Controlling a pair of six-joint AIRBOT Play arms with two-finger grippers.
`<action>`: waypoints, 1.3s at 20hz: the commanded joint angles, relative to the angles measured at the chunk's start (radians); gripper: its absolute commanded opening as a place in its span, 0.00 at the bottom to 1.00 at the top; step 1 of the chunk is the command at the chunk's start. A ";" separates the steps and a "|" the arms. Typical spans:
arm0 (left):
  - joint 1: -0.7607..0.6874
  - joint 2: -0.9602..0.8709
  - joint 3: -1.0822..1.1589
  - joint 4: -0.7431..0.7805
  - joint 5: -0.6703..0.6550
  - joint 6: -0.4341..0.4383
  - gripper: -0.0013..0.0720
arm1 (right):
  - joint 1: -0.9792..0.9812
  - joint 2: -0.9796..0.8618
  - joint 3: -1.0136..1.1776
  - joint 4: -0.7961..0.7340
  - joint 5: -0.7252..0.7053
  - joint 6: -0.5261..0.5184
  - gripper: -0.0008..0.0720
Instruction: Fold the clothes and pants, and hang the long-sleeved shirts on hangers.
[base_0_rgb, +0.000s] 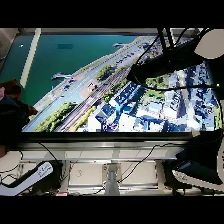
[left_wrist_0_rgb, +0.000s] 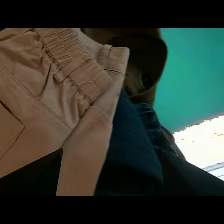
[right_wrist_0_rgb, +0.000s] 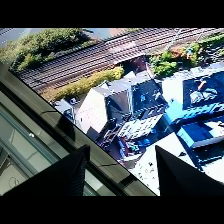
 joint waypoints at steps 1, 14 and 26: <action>0.018 -0.070 0.001 0.122 0.002 -0.024 0.97 | 0.000 0.000 0.000 0.000 0.000 0.000 0.64; 0.071 -0.200 0.001 0.362 -0.098 -0.025 0.96 | 0.000 0.000 0.000 0.000 0.000 0.000 0.64; 0.090 -0.152 0.002 0.422 -0.089 -0.025 0.04 | 0.000 0.000 0.000 0.000 0.000 0.000 0.64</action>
